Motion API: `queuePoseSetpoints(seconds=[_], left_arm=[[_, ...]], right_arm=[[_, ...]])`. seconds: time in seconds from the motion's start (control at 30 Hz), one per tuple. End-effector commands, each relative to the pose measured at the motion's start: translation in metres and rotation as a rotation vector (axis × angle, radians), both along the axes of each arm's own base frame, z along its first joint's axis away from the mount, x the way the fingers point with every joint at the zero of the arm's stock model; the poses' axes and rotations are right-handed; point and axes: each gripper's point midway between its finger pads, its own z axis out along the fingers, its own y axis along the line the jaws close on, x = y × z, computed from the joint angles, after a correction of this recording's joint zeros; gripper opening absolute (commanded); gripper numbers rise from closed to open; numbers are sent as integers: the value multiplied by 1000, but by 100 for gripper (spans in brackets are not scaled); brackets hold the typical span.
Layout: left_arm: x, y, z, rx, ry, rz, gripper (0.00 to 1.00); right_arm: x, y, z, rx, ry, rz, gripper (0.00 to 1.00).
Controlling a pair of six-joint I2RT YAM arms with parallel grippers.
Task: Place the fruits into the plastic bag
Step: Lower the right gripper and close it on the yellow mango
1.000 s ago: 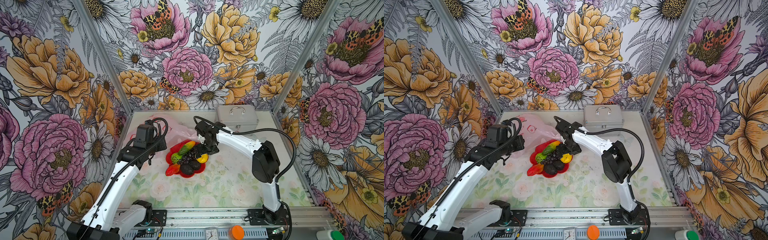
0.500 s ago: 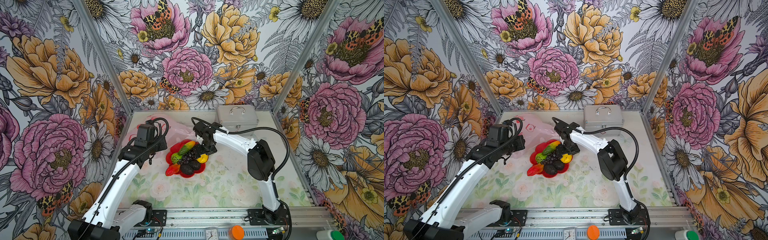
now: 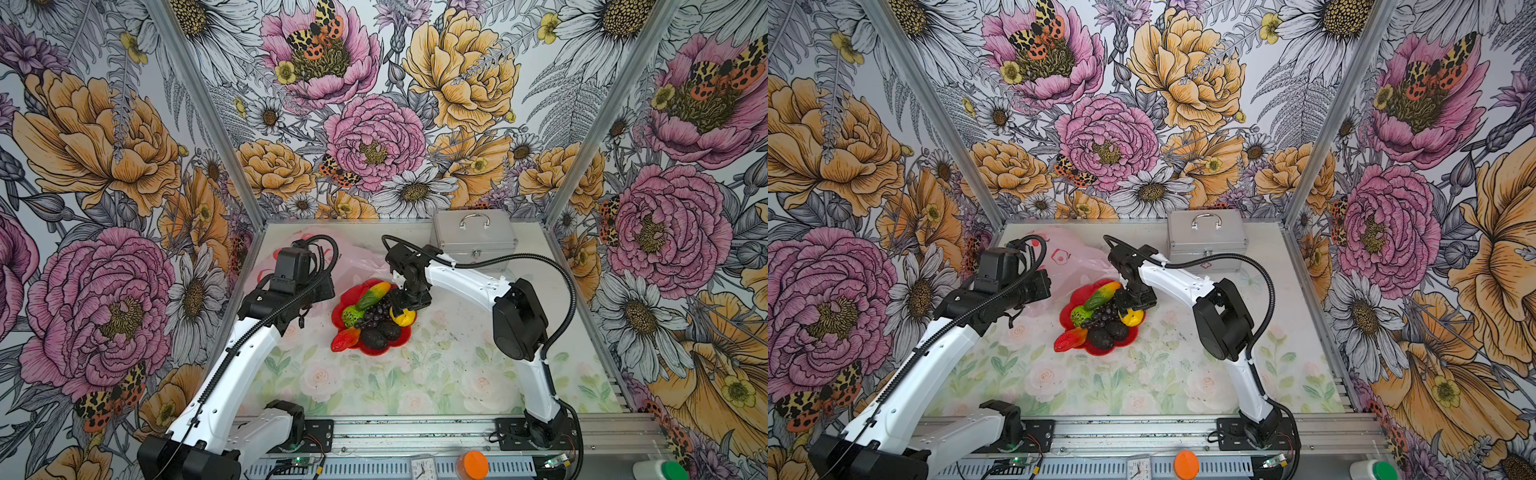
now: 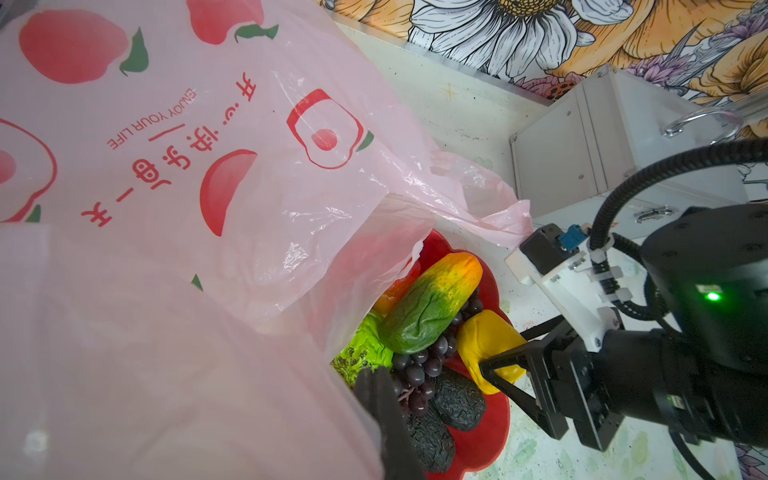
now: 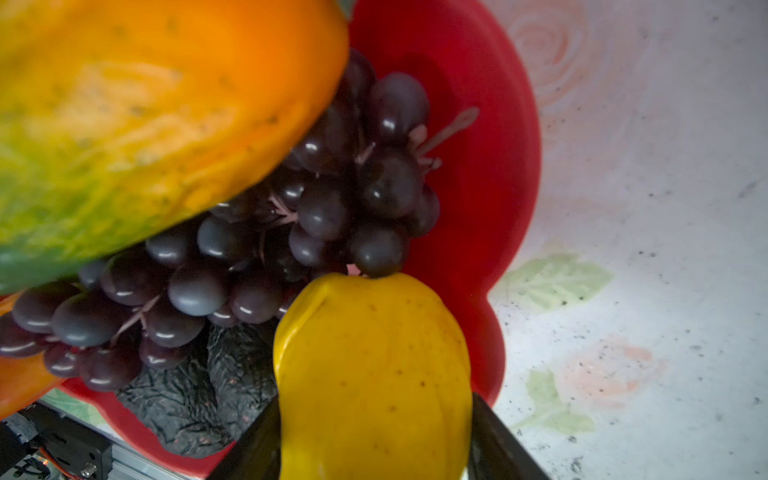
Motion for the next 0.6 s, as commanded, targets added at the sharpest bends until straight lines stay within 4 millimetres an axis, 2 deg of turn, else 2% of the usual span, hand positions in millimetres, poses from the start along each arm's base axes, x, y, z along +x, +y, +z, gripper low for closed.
queuePoseSetpoints(seconds=[0.0,0.57], left_arm=[[3,-1,19,-20,-62,-5,0],[7,-8,17,-6,-52,-28,0]], right_arm=[[9,7,6,14,-32,-1,51],[7,4,23,66,-56,-6,46]])
